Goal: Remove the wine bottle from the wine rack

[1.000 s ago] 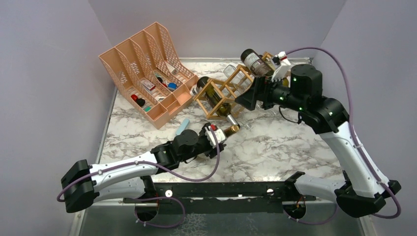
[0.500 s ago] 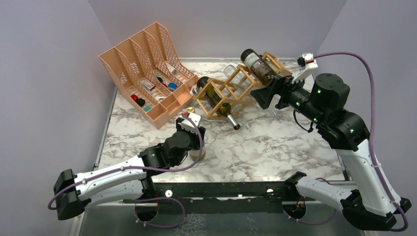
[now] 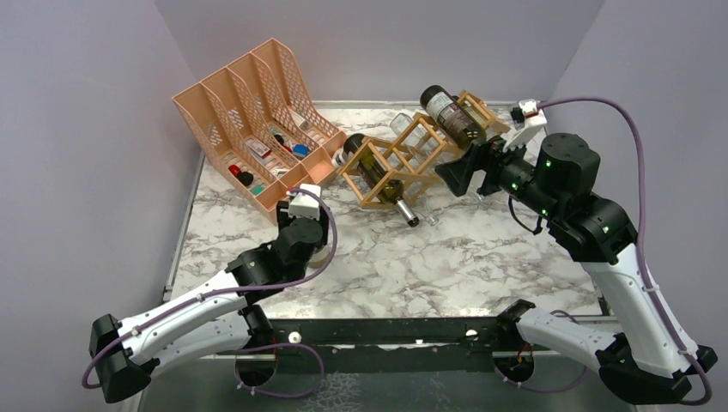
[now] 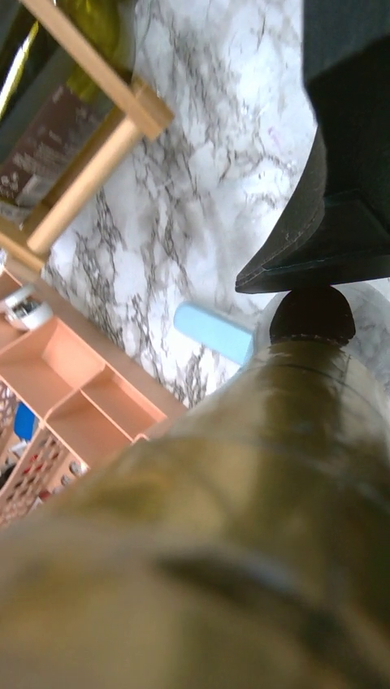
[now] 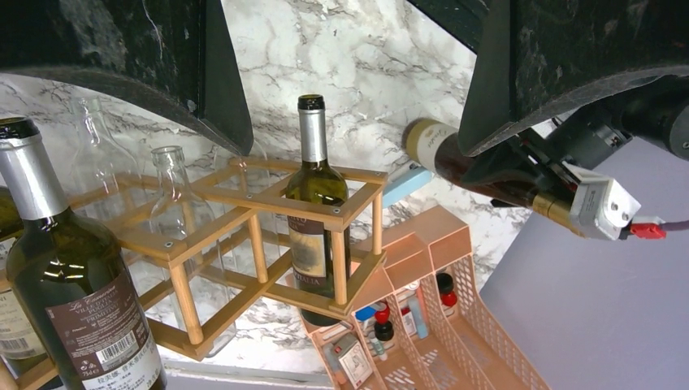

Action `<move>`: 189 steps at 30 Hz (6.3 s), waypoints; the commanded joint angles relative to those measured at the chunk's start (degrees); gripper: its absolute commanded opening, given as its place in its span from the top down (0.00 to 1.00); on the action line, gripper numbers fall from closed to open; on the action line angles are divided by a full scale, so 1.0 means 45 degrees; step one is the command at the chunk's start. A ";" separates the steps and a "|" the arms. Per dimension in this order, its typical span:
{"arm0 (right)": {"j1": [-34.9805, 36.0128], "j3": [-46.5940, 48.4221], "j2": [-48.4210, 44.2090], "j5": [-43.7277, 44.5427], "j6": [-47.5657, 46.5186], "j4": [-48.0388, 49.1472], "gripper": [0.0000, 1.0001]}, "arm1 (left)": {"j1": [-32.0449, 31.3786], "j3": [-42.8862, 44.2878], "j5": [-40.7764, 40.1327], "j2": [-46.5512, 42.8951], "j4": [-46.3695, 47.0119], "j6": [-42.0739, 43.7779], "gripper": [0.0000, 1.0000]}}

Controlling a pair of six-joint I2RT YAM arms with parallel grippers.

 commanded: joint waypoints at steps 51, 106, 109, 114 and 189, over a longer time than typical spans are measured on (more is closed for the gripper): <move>-0.0007 -0.0440 -0.0542 -0.0350 -0.0734 0.0303 0.00 | 1.2118 0.2616 0.1644 0.2828 0.6003 0.3352 1.00; -0.0007 -0.1082 -0.0079 -0.0959 -0.0573 -0.0323 0.00 | 1.2930 0.4698 0.6866 -0.0829 0.2273 0.2245 0.01; -0.0019 -0.1693 -0.0069 -0.0872 -0.0483 -0.0521 0.00 | 1.2378 0.5226 0.9805 -0.0713 0.2641 0.2637 0.01; -0.0008 -0.2950 0.0114 -0.1425 -0.0017 -0.0234 0.00 | 1.1122 0.5376 1.3244 0.0309 0.4147 0.2141 0.01; -0.0012 -0.5443 0.8167 -0.4528 0.1560 1.0269 0.71 | 0.7633 0.2604 1.3742 0.4665 0.6937 0.1737 0.01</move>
